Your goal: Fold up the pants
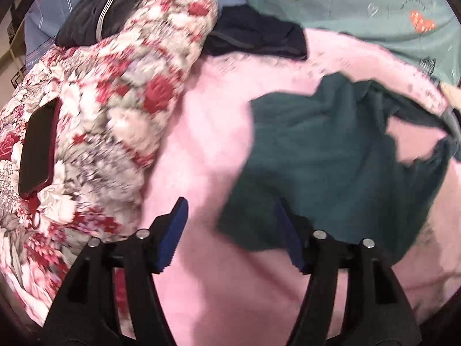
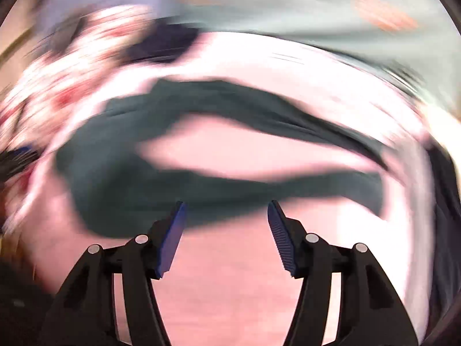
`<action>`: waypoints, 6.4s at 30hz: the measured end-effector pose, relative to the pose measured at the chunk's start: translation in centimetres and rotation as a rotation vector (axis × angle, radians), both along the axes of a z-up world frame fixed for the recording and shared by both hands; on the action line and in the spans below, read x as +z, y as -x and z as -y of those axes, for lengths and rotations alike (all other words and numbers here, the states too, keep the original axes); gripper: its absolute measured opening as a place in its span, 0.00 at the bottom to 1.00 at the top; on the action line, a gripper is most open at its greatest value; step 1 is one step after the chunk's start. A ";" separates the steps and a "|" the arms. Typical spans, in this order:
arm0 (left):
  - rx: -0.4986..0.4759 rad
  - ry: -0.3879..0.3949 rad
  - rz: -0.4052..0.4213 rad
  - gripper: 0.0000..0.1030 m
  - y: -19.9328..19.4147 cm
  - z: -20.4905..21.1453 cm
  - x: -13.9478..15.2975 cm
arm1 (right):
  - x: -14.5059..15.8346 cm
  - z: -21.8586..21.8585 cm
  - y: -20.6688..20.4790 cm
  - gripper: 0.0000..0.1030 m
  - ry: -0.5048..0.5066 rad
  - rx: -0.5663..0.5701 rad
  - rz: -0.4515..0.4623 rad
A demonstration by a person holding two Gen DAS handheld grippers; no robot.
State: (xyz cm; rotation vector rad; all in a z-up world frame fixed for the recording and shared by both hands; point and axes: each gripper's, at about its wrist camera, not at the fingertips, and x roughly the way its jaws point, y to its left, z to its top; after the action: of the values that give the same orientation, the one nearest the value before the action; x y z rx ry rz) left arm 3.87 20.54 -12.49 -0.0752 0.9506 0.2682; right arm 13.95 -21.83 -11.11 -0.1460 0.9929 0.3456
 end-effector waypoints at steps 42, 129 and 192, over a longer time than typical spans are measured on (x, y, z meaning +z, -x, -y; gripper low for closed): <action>0.004 -0.088 -0.110 0.83 -1.7 22.8 3.1 | -2.3 25.7 -1.8 0.32 -0.099 -0.024 -0.203; -0.056 0.052 -0.028 0.82 -15.7 13.8 3.5 | -0.8 15.1 -18.4 0.03 0.031 0.139 -0.043; -0.164 0.154 -0.060 0.90 -31.4 3.7 -2.9 | -3.4 -3.5 -34.5 0.43 -0.343 0.051 -0.272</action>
State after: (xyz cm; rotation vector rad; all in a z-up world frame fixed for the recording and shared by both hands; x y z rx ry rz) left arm 35.28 16.88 -15.35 -0.1306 1.0298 0.0453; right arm 48.44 -18.36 -14.54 0.1923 1.1832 0.5877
